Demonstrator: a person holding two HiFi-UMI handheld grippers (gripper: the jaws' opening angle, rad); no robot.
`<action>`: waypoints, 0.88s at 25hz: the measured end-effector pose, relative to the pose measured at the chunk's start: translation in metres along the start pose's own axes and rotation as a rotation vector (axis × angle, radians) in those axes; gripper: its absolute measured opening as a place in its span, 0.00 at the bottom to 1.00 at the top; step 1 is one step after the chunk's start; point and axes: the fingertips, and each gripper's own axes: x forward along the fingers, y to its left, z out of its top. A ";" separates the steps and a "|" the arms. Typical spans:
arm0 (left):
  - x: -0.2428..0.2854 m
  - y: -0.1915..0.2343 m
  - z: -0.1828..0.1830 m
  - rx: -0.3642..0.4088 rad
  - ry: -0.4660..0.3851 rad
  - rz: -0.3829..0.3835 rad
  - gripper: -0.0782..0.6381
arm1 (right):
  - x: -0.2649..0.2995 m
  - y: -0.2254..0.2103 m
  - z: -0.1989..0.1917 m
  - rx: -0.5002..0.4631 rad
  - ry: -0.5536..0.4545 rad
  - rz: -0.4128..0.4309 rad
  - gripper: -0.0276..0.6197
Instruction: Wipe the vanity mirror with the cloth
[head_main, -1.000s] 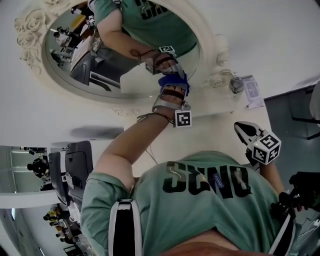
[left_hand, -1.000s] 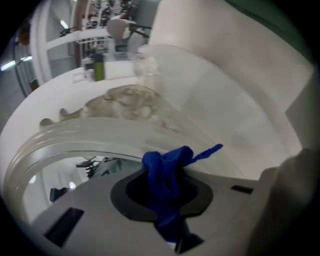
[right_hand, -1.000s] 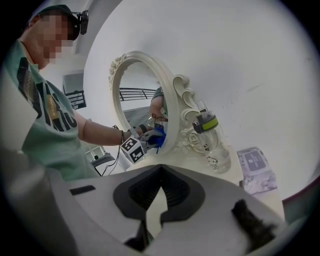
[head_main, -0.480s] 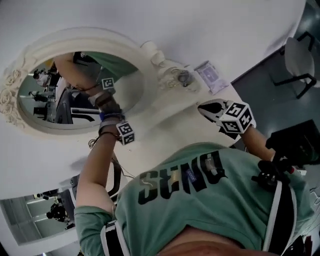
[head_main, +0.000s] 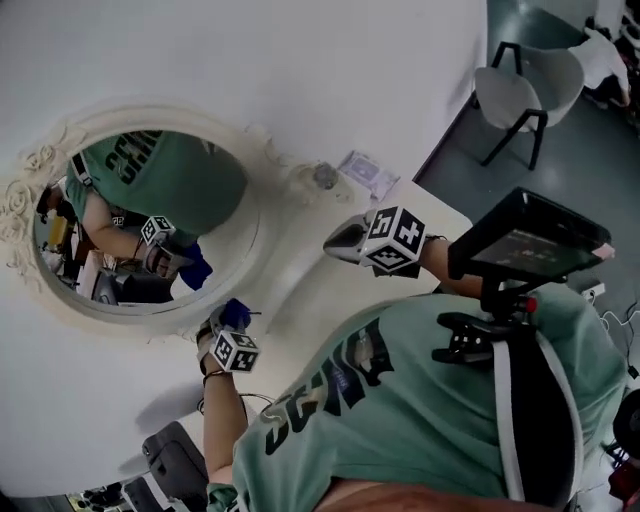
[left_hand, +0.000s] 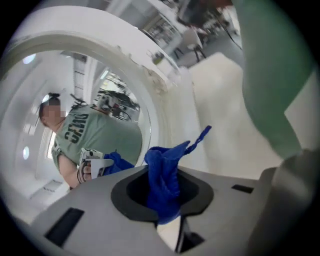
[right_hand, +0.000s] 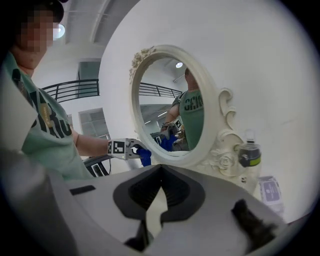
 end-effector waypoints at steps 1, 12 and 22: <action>-0.010 0.020 0.020 -0.001 -0.065 -0.006 0.22 | 0.003 -0.004 -0.003 0.060 -0.067 -0.016 0.05; -0.129 0.011 0.110 -1.083 -0.794 -0.215 0.22 | -0.004 0.006 0.032 0.201 -0.164 0.021 0.05; -0.116 -0.007 0.172 -1.130 -0.853 -0.301 0.22 | -0.037 -0.030 0.018 0.155 -0.173 -0.029 0.05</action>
